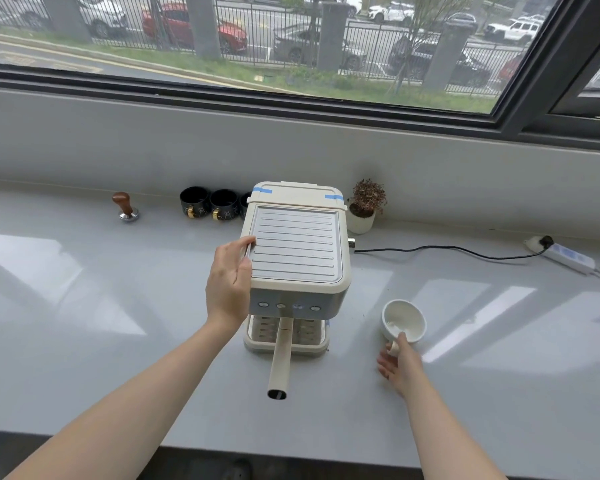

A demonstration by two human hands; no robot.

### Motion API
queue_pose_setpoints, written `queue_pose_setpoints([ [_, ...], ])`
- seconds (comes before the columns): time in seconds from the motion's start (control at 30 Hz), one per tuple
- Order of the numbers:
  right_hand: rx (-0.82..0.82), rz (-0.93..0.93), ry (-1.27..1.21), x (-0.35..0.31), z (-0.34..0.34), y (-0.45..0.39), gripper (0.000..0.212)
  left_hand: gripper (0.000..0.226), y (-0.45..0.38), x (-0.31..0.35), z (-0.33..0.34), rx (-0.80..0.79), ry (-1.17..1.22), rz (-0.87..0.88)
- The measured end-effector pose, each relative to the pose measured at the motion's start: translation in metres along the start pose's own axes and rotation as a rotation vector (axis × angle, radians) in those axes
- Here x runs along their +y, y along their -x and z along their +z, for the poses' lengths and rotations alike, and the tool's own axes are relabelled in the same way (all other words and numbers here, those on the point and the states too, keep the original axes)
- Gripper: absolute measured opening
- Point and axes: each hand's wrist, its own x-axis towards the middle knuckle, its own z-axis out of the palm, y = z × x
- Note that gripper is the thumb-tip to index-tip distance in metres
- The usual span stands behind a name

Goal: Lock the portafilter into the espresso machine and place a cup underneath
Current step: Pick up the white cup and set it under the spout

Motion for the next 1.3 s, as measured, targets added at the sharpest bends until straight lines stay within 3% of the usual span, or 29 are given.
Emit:
queue_pose_setpoints([
  [0.13, 0.062, -0.071, -0.021, 0.002, 0.002, 0.004, 0.034, 0.047, 0.000, 0.001, -0.002, -0.016, -0.020, 0.007],
  [0.23, 0.103, -0.150, 0.112, 0.012, 0.001, 0.013, 0.026, 0.048, 0.000, -0.001, -0.004, -0.024, -0.027, 0.014],
  [0.63, -0.284, -0.209, 0.529, 0.029, 0.049, 0.065, 0.025, 0.050, -0.001, -0.002, -0.004, -0.015, -0.004, 0.019],
  [1.0, -0.365, -0.164, 0.679, 0.025, 0.103, 0.062, 0.024, 0.053, -0.001, -0.001, -0.006, -0.043, 0.007, 0.020],
  [1.13, -0.464, -0.126, 0.702, 0.015, 0.109, 0.062, 0.021, 0.055, -0.001, -0.002, -0.006, -0.042, 0.005, 0.027],
  [1.3, -0.492, -0.218, 0.795, 0.009, 0.109, 0.064, 0.028, 0.056, -0.002, -0.003, -0.005, -0.032, -0.009, 0.043],
])
